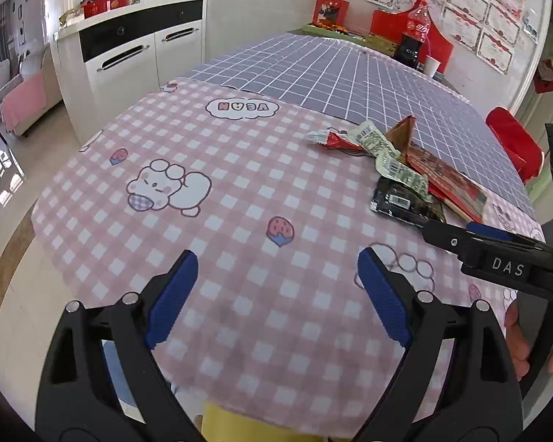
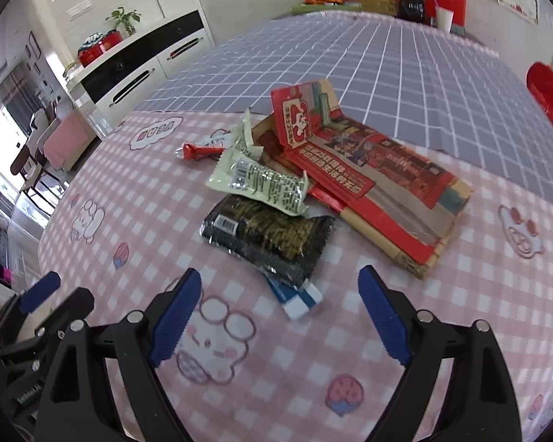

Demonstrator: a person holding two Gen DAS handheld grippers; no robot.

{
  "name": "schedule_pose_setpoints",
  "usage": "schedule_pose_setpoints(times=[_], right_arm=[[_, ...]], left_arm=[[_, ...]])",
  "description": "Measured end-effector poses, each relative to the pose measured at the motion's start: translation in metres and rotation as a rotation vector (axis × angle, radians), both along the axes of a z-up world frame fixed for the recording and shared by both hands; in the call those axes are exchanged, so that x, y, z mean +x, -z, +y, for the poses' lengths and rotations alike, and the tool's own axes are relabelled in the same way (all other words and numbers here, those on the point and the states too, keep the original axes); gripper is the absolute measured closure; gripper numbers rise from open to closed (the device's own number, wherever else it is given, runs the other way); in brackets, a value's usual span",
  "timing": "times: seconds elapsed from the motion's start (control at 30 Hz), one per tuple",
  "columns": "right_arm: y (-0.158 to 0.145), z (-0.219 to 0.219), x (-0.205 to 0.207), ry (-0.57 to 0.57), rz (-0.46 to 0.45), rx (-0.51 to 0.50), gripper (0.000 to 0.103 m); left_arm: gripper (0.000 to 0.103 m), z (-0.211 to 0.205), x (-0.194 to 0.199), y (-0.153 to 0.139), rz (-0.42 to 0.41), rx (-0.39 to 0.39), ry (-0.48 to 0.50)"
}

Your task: Collect trash

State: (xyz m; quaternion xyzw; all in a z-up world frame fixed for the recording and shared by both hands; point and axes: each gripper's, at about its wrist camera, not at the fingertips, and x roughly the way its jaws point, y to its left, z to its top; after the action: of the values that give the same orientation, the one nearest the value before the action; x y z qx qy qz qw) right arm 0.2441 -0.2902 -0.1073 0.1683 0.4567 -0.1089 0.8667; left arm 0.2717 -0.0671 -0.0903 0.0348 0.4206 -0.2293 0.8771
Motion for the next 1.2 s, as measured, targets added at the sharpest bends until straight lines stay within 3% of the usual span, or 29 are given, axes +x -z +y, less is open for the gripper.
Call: schedule_pose_setpoints(times=[0.17, 0.33, 0.4, 0.6, 1.07, 1.2], right_arm=[[0.007, 0.007, 0.022, 0.017, 0.016, -0.039, 0.018], [0.013, 0.013, 0.038, 0.046, 0.019, -0.127, 0.043], [0.012, 0.017, 0.039, 0.038, 0.010, -0.142, 0.060], [0.010, 0.010, 0.032, 0.041, -0.025, -0.062, 0.083], [-0.021, -0.012, -0.018, 0.050, -0.119, -0.005, 0.090], [-0.021, -0.016, -0.035, 0.026, -0.100, -0.001, 0.090]], left_arm=[[0.016, -0.001, 0.018, 0.009, 0.033, 0.004, -0.015], [0.016, 0.002, 0.027, 0.015, 0.050, 0.008, -0.022], [0.016, 0.005, 0.029, 0.017, 0.057, 0.009, -0.026], [0.016, 0.011, 0.029, 0.016, 0.062, -0.003, -0.037], [0.016, -0.023, 0.012, 0.011, 0.061, 0.015, 0.034], [0.016, -0.032, 0.006, 0.012, 0.062, 0.019, 0.059]])
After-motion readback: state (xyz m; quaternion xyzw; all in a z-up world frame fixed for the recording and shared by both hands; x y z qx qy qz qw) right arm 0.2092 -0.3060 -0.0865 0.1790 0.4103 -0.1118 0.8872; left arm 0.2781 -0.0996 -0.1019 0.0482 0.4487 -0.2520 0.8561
